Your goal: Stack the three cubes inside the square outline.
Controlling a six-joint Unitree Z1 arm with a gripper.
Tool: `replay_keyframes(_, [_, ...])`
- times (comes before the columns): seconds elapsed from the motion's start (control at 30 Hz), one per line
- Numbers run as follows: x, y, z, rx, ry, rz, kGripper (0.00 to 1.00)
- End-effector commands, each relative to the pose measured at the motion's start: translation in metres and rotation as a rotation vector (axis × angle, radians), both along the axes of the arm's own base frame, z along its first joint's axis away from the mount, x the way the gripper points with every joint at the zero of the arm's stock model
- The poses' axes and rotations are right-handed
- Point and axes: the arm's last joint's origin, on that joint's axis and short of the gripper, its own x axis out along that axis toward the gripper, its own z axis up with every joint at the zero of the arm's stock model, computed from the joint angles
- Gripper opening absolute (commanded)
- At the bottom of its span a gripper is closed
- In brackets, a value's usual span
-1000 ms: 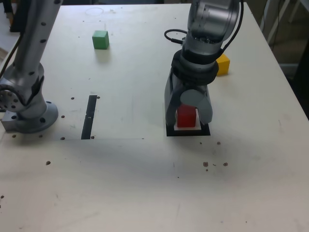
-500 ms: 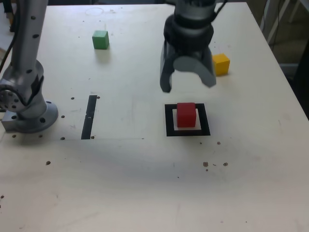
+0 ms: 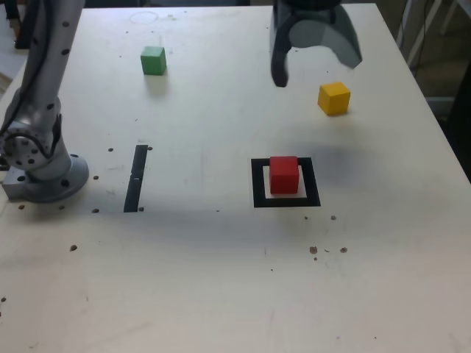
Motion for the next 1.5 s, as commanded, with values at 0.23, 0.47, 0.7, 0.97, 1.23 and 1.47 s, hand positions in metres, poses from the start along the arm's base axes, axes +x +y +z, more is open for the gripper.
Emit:
replay_keyframes(0.23, [0.035, 0.052, -0.025, -0.050, -0.008, 0.106, 0.99])
replay_keyframes(0.47, [0.050, 0.072, -0.053, -0.092, 0.006, 0.241, 0.99])
replay_keyframes(0.7, [0.064, 0.083, -0.077, -0.078, 0.013, 0.312, 0.99])
replay_keyframes(0.97, [0.072, 0.092, -0.101, -0.077, 0.036, 0.343, 0.95])
replay_keyframes(1.23, [0.074, 0.096, -0.111, -0.084, 0.049, 0.357, 0.82])
replay_keyframes(1.47, [0.076, 0.100, -0.114, -0.089, 0.028, 0.376, 0.68])
